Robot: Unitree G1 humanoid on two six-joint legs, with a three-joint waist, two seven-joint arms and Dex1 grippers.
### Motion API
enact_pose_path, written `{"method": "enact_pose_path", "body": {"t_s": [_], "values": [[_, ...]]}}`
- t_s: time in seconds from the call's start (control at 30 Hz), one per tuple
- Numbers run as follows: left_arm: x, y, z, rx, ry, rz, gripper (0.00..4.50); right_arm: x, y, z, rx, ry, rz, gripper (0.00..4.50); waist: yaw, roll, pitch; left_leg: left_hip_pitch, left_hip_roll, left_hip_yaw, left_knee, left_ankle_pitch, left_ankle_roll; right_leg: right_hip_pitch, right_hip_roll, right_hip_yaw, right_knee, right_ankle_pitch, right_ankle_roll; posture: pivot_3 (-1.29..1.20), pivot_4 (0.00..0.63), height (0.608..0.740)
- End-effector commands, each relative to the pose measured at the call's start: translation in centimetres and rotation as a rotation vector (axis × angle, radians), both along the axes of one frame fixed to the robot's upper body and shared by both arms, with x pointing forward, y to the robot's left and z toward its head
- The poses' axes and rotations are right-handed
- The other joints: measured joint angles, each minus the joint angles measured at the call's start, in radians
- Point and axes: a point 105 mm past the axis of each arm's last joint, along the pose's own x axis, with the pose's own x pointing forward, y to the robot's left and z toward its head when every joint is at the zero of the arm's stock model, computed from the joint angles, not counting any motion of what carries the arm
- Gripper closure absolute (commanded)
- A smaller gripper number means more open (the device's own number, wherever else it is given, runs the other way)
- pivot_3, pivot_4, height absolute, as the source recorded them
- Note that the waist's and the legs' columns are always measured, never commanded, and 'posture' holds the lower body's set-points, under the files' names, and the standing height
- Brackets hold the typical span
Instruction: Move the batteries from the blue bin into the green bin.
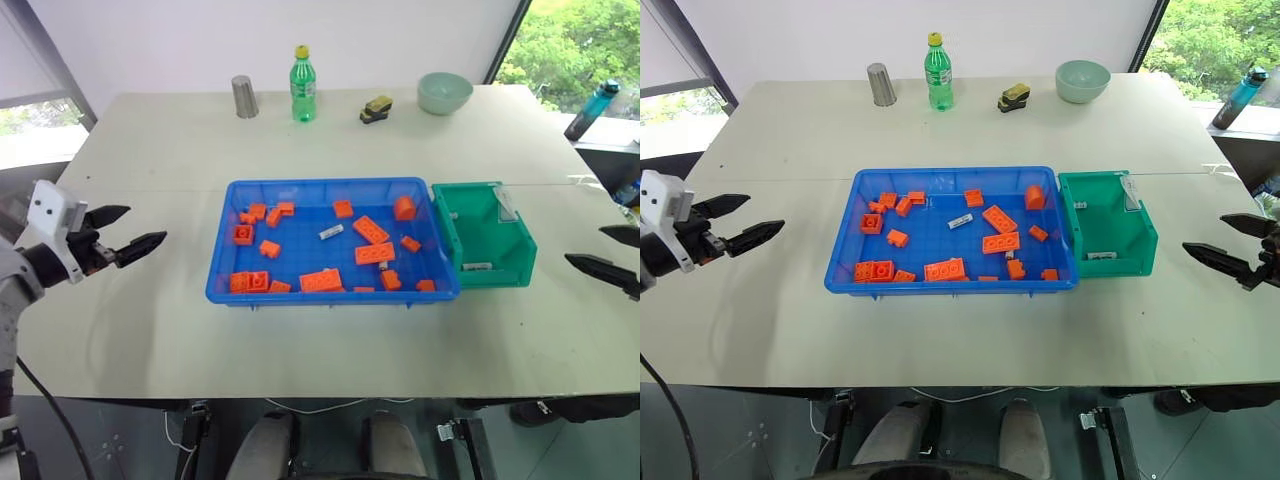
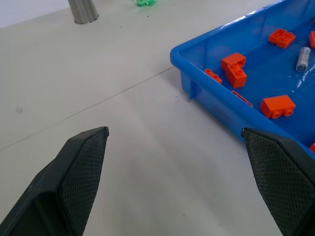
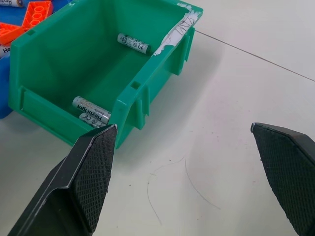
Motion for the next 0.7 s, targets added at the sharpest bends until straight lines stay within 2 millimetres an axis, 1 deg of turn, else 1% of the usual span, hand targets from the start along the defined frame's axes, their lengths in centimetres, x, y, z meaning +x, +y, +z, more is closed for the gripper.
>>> {"method": "enact_pose_path", "body": {"t_s": [0.03,0.37,0.53,0.63,0.7], "values": [[-0.3,0.2,1.5,0.049,-0.059,0.008,0.0,0.3,0.2,0.8,-0.014,-0.04,0.014,0.02,0.0,0.0,0.0,0.0,0.0,0.0,0.0,0.0,0.0,0.0,0.0,0.0,0.0,0.0,0.0,0.0,0.15,0.727],[-0.5,0.4,1.2,0.022,-0.057,0.024,0.0,0.3,-0.3,0.6,0.007,-0.047,-0.017,0.02,0.0,0.0,0.0,0.0,0.0,0.0,0.0,0.0,0.0,0.0,0.0,0.0,0.0,0.0,0.0,0.0,0.15,0.727],[-0.6,-0.3,1.2,0.025,-0.058,-0.006,0.0,0.7,-0.4,1.1,-0.027,-0.061,-0.019,0.02,0.0,0.0,0.0,0.0,0.0,0.0,0.0,0.0,0.0,0.0,0.0,0.0,0.0,0.0,0.0,0.0,0.15,0.727],[-0.7,-1.2,1.5,-0.002,-0.061,-0.048,0.0,1.1,0.5,1.9,-0.032,-0.068,0.023,0.02,0.0,0.0,0.0,0.0,0.0,0.0,0.0,0.0,0.0,0.0,0.0,0.0,0.0,0.0,0.0,0.0,0.15,0.727],[-0.8,-2.2,1.8,0.004,-0.056,-0.104,0.0,1.7,1.8,3.1,-0.028,-0.082,0.078,0.02,-0.001,0.001,0.001,0.0,0.0,0.0,0.0,0.0,0.0,0.0,0.0,0.0,0.0,0.0,0.0,0.0,0.15,0.727]]}}
